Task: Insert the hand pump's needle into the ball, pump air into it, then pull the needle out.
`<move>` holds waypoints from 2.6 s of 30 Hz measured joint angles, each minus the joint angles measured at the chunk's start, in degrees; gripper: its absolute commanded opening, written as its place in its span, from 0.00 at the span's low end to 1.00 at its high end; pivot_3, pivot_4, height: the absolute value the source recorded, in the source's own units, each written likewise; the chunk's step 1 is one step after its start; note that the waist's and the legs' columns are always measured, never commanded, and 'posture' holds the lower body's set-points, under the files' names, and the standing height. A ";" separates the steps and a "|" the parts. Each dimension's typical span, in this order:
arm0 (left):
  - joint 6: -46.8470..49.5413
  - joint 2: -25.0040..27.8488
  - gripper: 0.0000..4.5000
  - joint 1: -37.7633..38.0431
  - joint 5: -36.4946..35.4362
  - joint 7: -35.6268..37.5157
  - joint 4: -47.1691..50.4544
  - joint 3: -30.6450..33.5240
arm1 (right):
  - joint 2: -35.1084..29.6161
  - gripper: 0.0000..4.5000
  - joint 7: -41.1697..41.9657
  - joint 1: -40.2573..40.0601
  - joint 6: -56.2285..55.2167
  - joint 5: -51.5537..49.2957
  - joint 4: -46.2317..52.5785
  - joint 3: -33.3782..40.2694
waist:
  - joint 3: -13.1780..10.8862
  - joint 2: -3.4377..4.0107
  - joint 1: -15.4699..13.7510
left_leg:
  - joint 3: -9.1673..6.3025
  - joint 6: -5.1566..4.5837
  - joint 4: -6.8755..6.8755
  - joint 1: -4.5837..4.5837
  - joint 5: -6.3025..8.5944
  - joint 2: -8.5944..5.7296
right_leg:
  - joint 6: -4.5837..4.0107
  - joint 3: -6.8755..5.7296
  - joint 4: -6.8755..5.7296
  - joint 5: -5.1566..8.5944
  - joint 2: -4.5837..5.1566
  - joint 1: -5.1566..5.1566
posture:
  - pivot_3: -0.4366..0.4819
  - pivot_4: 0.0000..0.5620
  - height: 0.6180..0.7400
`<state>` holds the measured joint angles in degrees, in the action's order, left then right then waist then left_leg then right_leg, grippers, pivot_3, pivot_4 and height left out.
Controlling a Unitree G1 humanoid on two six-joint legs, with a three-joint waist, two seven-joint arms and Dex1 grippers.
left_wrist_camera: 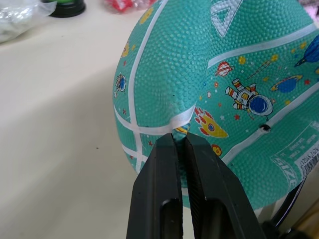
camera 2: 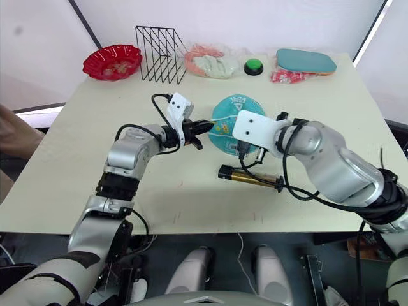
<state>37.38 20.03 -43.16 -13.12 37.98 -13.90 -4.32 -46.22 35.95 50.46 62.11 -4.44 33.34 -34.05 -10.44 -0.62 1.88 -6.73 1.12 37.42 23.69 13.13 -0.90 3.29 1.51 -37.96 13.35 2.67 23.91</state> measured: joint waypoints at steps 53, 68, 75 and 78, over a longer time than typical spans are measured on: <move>10.02 -3.68 0.00 14.69 -2.64 -15.13 23.10 3.46 | 11.78 0.08 26.08 10.06 -34.08 36.44 -31.62 -12.84 | 0.01 -0.02 0.69 | 0.11 0.39 -0.23 -0.71 -0.23 0.10 | 0.01 0.15 -0.11 -0.07 -0.09 -0.38 | 0.48 0.27 1.00; 9.68 -3.25 0.00 14.78 -2.65 -14.93 23.10 3.01 | 14.81 0.08 28.36 10.06 -37.50 39.37 -36.38 -9.63 | 0.01 -0.01 0.69 | 0.12 0.41 -0.25 -0.73 -0.24 0.10 | 0.01 0.17 -0.12 -0.07 -0.09 -0.38 | 0.48 0.27 1.00; 9.64 -3.26 0.00 14.79 -2.64 -14.93 23.10 2.95 | 14.75 0.08 30.43 10.06 -38.58 40.92 -35.65 -8.70 | 0.01 -0.02 0.63 | 0.12 0.41 -0.27 -0.73 -0.24 0.10 | 0.01 0.16 -0.10 -0.07 -0.09 -0.38 | 0.48 0.27 1.00; 9.64 -3.26 0.00 14.78 -2.65 -14.93 23.10 2.89 | 14.82 0.08 30.96 10.07 -39.18 41.68 -35.66 -8.68 | 0.01 -0.01 0.61 | 0.11 0.41 -0.27 -0.73 -0.24 0.09 | 0.01 0.16 -0.10 -0.07 -0.09 -0.38 | 0.48 0.27 1.00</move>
<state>47.02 16.77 -28.38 -15.77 23.05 9.20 -1.43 -31.41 66.91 60.52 22.93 37.24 -2.32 -42.73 -10.43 -0.64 2.49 -6.62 1.53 37.16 22.97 12.89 -0.81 3.30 1.67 -38.06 13.28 2.58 23.53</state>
